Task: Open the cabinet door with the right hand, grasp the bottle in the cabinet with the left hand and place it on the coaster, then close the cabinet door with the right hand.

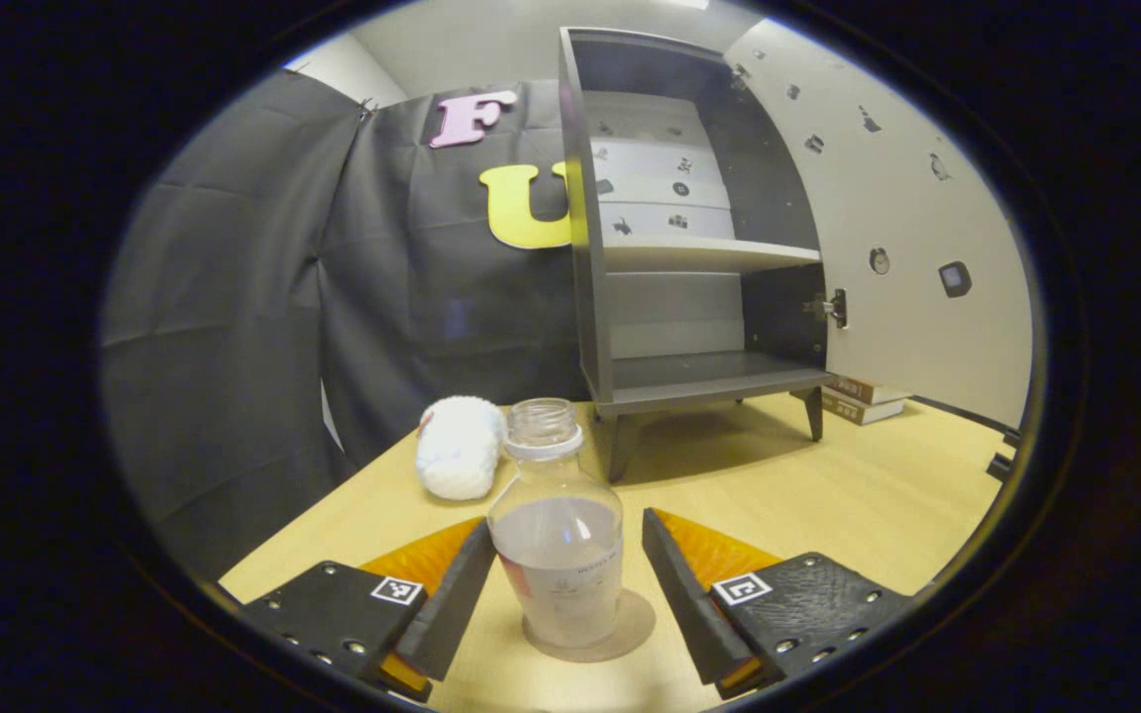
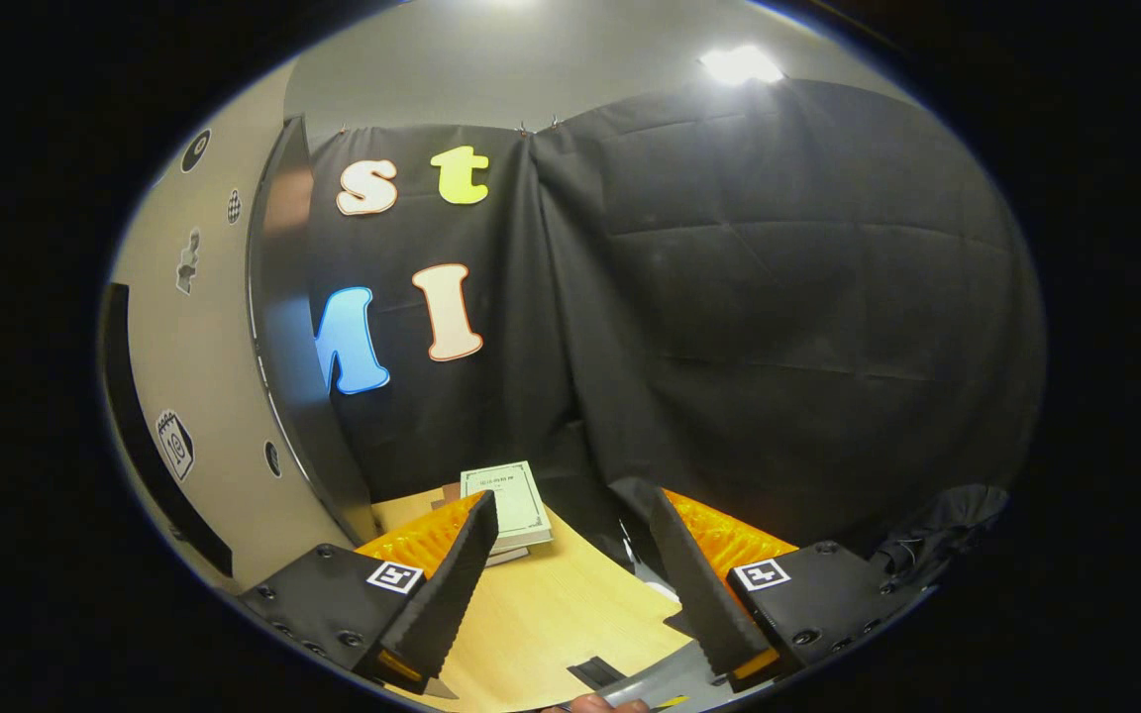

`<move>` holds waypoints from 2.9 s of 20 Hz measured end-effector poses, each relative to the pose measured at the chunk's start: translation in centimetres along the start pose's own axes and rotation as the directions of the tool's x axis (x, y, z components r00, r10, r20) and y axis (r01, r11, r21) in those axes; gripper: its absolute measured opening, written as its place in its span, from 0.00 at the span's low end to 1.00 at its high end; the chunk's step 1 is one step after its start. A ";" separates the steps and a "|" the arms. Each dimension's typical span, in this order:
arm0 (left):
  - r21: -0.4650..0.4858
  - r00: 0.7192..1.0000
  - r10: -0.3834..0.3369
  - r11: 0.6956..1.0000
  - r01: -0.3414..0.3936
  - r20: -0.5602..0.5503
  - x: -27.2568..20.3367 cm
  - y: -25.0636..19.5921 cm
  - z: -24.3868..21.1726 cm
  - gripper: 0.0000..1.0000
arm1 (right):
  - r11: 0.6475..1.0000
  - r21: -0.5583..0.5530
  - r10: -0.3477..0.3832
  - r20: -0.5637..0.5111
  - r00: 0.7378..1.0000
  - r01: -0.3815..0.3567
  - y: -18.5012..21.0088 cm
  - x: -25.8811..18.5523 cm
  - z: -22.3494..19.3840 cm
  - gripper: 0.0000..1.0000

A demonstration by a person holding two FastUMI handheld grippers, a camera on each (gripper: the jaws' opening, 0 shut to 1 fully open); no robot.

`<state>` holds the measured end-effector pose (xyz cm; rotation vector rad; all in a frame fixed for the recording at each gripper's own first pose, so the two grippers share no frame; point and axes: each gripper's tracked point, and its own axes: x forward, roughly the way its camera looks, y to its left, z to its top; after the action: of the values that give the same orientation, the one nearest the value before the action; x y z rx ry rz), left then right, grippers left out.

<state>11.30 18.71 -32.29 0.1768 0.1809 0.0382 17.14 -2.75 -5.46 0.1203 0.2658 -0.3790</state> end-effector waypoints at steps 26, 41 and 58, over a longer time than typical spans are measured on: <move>-0.089 0.972 0.201 0.977 -0.191 0.122 -15.3 -4.9 26.1 0.90 | 0.951 -0.006 0.310 0.054 0.949 -0.310 1.3 3.7 0.6 0.98; -0.231 0.957 0.291 0.932 -0.278 0.022 -17.8 -6.5 32.9 0.92 | 0.689 -0.173 0.720 0.053 0.692 -0.704 10.5 -3.8 5.2 0.98; -0.147 0.984 0.177 0.974 -0.170 0.031 -10.6 0.6 32.2 0.89 | 0.719 -0.213 0.683 0.041 0.729 -0.661 16.0 -8.5 7.3 0.95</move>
<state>6.77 13.24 0.88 0.0488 0.1180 0.2208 17.32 13.78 4.99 0.0051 0.1225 0.3783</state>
